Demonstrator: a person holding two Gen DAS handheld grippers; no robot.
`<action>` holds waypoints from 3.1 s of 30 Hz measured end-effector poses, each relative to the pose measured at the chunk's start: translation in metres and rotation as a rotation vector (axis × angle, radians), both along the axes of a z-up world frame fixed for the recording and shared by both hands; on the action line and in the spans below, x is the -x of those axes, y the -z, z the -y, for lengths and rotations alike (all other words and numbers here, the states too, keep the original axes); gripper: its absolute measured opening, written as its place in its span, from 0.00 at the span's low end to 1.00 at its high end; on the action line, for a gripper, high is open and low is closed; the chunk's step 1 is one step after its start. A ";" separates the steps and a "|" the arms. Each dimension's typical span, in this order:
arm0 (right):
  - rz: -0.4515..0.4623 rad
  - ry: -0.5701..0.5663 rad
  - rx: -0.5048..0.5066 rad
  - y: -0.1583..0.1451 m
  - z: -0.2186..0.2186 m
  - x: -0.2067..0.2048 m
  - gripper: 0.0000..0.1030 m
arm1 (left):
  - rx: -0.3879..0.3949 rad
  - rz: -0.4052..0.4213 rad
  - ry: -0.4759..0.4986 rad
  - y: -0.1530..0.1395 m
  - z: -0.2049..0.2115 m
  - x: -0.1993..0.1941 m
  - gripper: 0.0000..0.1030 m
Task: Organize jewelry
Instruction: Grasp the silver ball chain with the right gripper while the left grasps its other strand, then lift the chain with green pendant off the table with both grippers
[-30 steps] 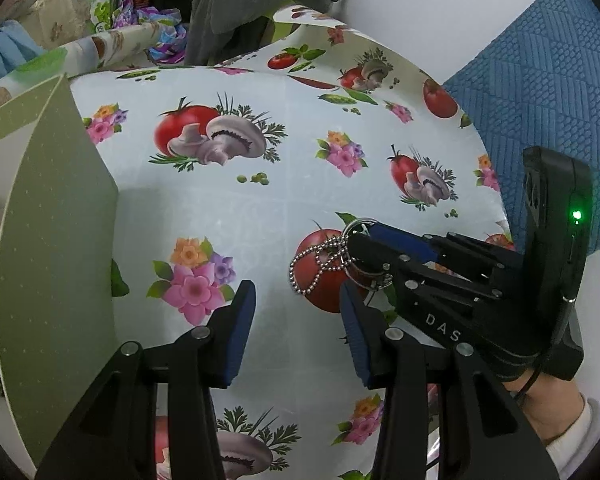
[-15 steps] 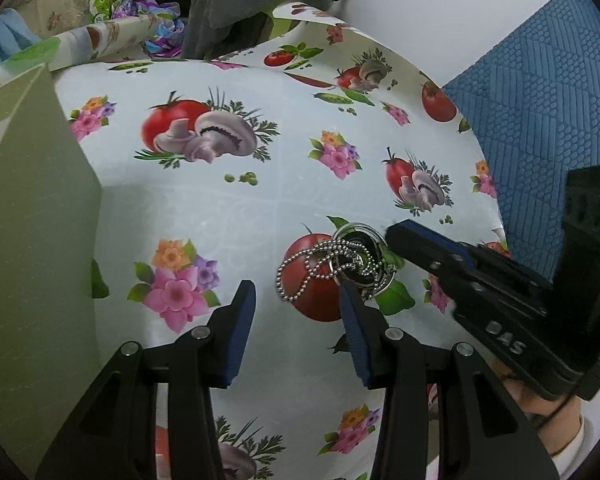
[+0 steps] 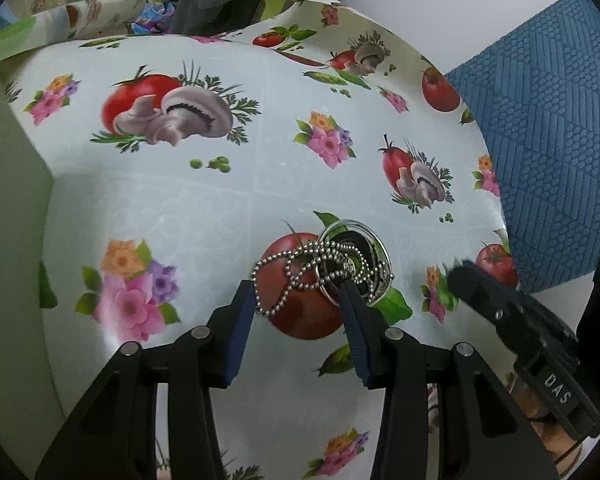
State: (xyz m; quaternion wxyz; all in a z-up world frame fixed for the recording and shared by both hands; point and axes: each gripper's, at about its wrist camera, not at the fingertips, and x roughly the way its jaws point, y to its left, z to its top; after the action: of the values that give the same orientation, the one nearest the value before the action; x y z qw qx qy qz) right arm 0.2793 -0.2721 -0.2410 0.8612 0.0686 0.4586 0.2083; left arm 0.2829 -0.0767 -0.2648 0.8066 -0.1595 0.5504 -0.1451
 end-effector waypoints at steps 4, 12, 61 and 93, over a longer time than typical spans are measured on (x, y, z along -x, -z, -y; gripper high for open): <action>-0.018 0.026 -0.004 0.005 0.008 -0.003 0.08 | 0.003 0.017 0.010 0.001 0.005 -0.008 0.43; -0.034 0.032 -0.003 0.011 0.010 -0.006 0.08 | -0.095 0.039 0.089 0.002 0.027 -0.015 0.29; -0.076 0.013 0.208 0.036 0.001 -0.024 0.23 | -0.069 0.256 -0.015 -0.148 -0.014 0.027 0.02; 0.209 -0.049 0.113 -0.240 -0.100 0.009 0.23 | -0.152 0.374 -0.061 -0.301 -0.106 0.042 0.02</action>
State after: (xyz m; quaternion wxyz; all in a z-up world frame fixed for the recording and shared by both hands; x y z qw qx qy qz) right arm 0.2706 -0.1719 -0.0008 0.9014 -0.0132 0.3788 0.2091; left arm 0.2412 0.0294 0.0366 0.9085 -0.0853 0.3952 -0.1058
